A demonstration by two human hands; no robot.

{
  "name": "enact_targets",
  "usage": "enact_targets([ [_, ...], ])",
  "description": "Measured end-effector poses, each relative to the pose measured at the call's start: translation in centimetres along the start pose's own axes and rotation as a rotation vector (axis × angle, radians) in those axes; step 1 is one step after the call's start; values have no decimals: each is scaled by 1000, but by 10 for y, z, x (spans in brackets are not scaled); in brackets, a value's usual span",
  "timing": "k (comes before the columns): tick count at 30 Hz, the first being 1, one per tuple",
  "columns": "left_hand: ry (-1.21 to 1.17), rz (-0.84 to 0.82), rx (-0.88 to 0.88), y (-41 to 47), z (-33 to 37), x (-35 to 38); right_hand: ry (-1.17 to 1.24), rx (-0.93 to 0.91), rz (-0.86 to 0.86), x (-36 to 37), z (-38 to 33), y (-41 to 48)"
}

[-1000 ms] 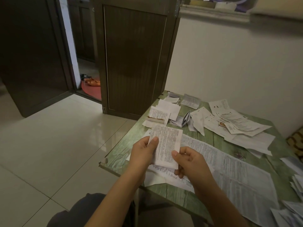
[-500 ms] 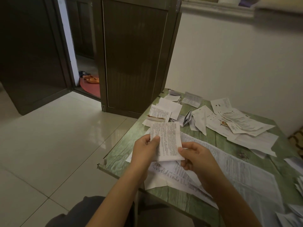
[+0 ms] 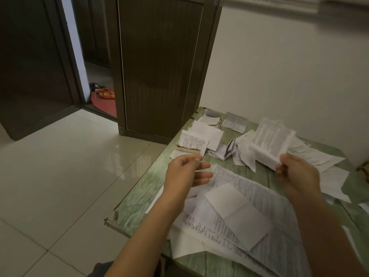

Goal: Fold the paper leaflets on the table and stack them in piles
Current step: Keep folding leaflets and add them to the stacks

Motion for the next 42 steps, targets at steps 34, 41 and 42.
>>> enact_targets([
  [34,-25,5,-47,15,-3,18,-754,-272,-115,35,15,32],
  [41,91,13,-29,10,-7,17,-837,-294,-372,23,7,-25],
  [42,110,13,-22,8,-8,17,-843,-293,-396,21,10,-33],
])
Point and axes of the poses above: each hand's wrist, its own y-axis towards the middle knuckle, its own x-axis out of the palm, z = x × y, the point moved 6 cm from there along y, towards the middle knuckle
